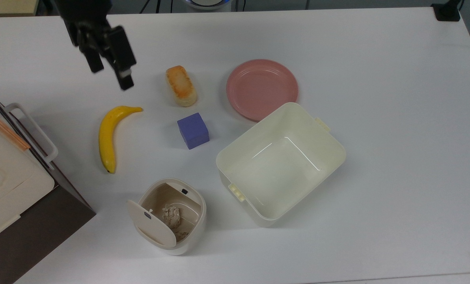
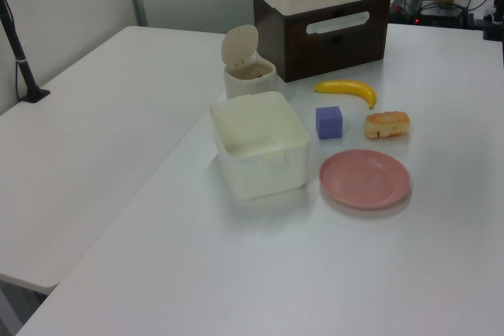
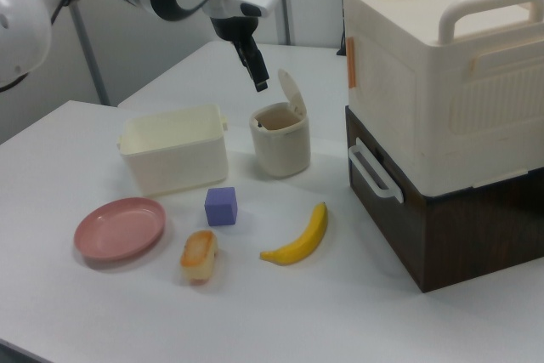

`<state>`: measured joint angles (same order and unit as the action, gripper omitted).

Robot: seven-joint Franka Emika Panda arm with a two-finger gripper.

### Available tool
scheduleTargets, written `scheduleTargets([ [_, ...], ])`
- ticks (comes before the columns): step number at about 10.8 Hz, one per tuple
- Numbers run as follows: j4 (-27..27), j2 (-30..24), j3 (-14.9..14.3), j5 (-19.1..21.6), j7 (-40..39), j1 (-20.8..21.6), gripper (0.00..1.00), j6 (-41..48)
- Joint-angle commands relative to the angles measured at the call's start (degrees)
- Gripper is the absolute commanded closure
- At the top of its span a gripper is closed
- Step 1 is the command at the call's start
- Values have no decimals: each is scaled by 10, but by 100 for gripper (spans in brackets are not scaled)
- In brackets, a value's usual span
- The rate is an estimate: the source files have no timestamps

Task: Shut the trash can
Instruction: 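Raise the gripper high away from the trash can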

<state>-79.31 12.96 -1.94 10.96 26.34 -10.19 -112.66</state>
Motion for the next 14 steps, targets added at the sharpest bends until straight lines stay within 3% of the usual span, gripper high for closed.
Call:
scheduleTargets([
  [1, -8, -18, -1, -44, -25, 9, 0, 49],
  [4, -1, -18, -7, 16, -29, -6, 0, 49],
  [7, 0, -17, -2, 27, -97, -10, 0, 46],
  [9, 0, -14, -3, 45, -102, -11, 0, 42],
  [14, 2, -8, 9, 44, -142, 8, 0, 42],
])
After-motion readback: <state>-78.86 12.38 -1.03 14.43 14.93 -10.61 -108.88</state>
